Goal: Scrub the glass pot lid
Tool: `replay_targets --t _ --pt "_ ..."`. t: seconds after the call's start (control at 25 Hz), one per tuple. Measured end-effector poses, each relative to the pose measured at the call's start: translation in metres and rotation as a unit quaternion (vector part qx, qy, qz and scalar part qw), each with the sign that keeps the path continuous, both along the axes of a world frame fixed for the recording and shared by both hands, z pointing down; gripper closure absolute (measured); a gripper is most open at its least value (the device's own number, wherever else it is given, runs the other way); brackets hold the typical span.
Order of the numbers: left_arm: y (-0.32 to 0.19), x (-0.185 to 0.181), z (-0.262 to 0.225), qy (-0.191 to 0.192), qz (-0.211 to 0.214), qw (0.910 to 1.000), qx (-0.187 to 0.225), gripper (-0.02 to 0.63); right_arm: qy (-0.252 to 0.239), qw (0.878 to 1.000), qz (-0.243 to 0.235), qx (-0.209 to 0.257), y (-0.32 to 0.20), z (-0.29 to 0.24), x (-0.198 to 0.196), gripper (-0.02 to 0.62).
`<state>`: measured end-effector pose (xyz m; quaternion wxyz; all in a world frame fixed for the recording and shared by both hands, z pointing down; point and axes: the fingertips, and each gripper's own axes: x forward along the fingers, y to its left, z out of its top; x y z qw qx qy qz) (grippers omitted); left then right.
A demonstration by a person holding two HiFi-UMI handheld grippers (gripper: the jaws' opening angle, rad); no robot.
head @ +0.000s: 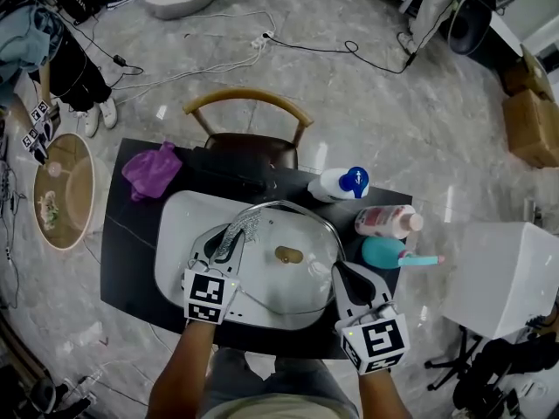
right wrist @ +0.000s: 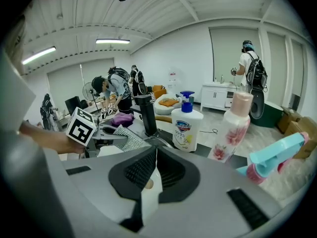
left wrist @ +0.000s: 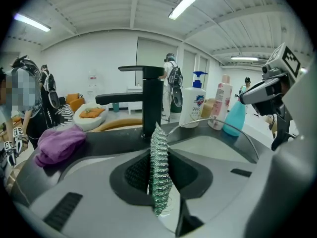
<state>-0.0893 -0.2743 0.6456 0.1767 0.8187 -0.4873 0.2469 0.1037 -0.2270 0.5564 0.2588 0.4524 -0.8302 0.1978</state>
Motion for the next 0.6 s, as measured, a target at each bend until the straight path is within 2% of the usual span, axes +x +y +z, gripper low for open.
replay_targets --t 0.36,0.6 --pt "0.001 -0.011 0.002 -0.016 -0.012 0.9998 -0.002 0.514 0.000 1.000 0.004 -0.002 -0.002 0.003 0.000 0.569" --pt "0.011 0.014 -0.002 0.000 0.002 1.0000 -0.010 0.515 -0.002 1.000 0.012 0.001 -0.002 -0.001 0.005 0.569"
